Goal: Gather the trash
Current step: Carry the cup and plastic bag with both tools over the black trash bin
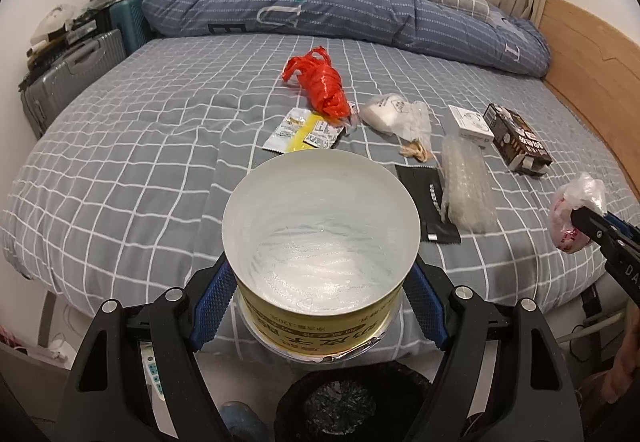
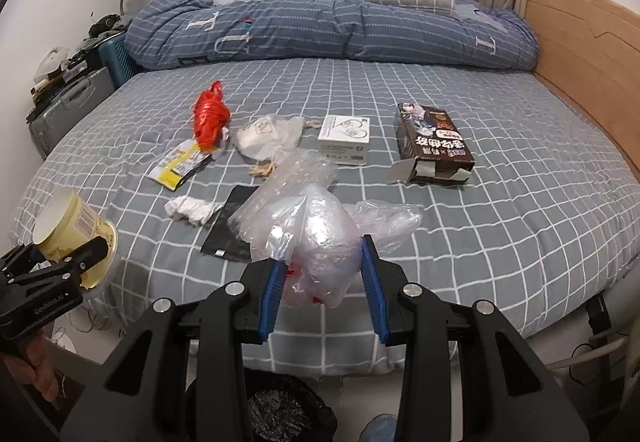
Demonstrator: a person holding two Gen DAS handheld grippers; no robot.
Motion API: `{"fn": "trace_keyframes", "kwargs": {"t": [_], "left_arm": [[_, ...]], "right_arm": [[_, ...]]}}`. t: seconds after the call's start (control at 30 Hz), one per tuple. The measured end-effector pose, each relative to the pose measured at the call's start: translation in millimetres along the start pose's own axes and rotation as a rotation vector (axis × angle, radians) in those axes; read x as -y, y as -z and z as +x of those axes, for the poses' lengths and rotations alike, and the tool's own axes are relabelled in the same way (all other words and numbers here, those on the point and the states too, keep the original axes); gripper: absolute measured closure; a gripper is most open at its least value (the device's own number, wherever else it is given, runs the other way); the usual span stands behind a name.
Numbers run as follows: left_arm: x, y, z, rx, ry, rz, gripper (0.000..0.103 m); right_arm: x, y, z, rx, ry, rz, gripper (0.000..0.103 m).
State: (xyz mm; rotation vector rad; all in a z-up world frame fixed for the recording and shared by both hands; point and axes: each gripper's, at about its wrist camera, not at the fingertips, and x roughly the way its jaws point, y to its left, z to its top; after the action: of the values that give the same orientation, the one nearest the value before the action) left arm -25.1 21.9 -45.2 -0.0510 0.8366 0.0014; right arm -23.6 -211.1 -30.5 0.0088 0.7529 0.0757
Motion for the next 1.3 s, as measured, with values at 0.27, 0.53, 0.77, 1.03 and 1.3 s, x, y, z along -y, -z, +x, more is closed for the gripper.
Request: {"fn": "trace_keyframes", "kwargs": {"t": [0.27, 0.53, 0.77, 1.03, 1.3], "left_arm": [[-7, 22, -8, -0.021, -0.009, -0.010, 0.027], [-15, 47, -20, -0.045, -0.014, -0.026, 0.027], [-20, 71, -31, -0.064, -0.017, -0.037, 0.027], [-28, 103, -41, -0.095, -0.032, -0.068, 0.027], [-37, 135, -45, -0.149, -0.051, -0.075, 0.027]], "right_arm": [[-15, 13, -9, -0.012, -0.021, -0.013, 0.068], [-29, 33, -23, -0.028, -0.050, -0.010, 0.068], [-42, 56, -34, -0.052, -0.067, -0.016, 0.068], [-56, 84, -47, -0.091, -0.089, -0.013, 0.068], [-74, 110, -46, -0.145, -0.102, -0.045, 0.068]]}}
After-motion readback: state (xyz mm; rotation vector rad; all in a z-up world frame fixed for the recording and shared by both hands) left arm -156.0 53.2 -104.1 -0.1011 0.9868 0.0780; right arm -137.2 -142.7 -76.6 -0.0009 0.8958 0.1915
